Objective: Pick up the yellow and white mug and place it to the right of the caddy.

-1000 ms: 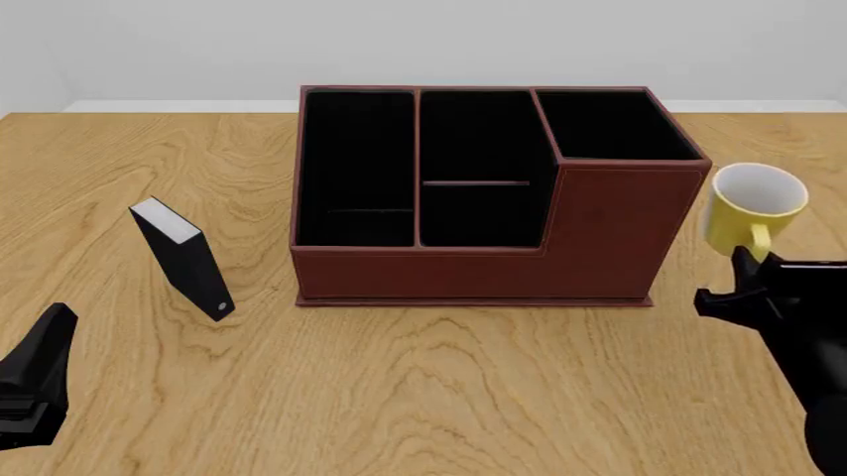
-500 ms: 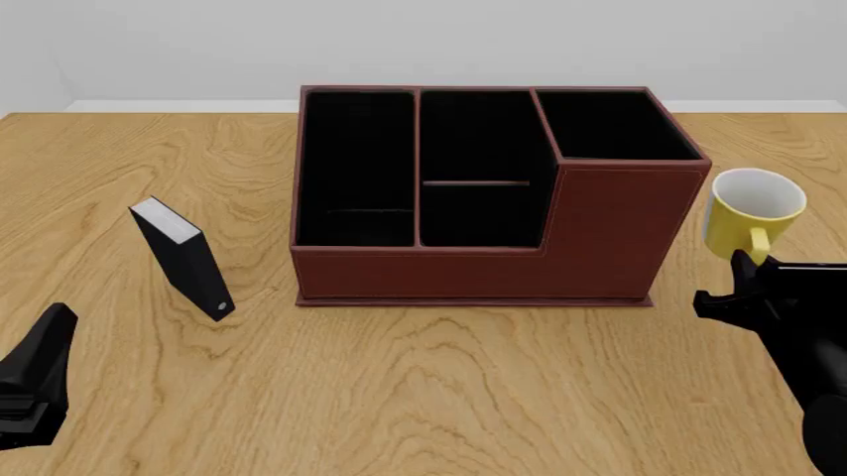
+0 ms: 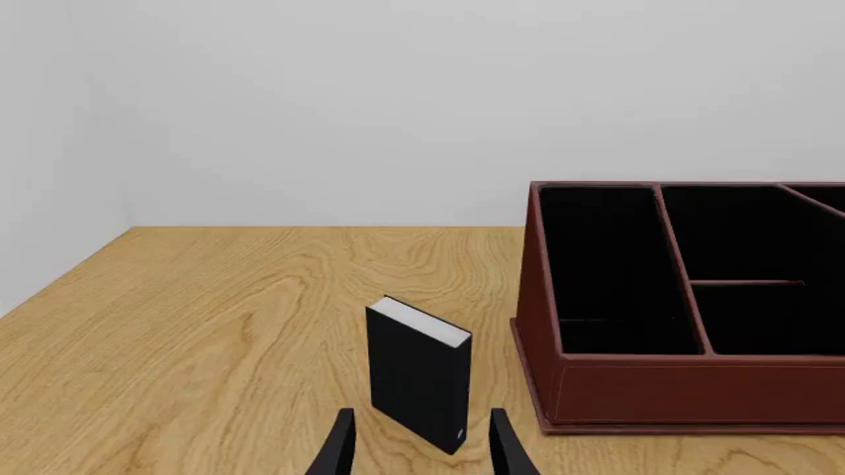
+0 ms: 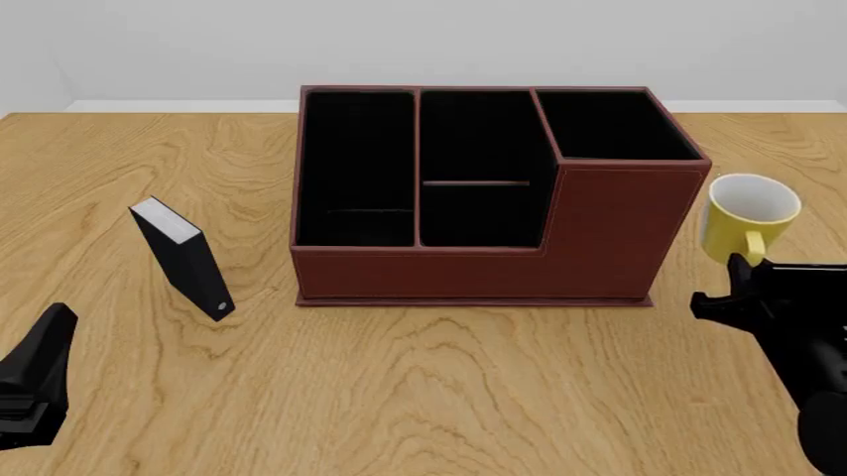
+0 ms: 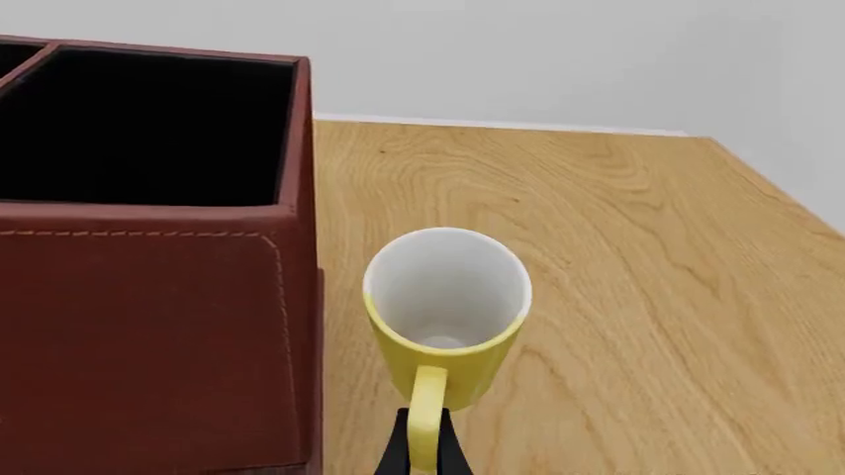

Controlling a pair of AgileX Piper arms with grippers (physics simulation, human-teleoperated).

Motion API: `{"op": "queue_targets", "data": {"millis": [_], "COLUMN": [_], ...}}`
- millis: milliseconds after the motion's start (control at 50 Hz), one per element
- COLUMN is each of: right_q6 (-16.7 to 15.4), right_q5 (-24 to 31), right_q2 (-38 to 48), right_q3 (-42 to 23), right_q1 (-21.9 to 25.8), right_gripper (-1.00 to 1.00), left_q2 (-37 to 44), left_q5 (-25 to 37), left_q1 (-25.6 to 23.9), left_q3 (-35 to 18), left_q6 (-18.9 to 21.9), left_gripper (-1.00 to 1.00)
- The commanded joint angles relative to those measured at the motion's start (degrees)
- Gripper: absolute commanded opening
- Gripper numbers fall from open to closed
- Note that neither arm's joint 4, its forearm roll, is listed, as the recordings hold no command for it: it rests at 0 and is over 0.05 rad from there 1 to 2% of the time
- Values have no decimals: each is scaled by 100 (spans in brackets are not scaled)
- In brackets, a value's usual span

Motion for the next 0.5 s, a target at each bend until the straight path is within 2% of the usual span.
{"op": "queue_targets", "data": {"millis": [20,500], "right_q6": [57,78], "right_q5": [-9,-10], "right_q2": [86,261], "right_q3": [-54,-95], "right_q1": [-18,-32], "right_gripper": [-100,-100], "left_q2": [0,0], "left_q5": [0,0], "left_q1": [0,0], "left_q3": [0,0], "left_q6": [0,0], "left_gripper": [100,100]}}
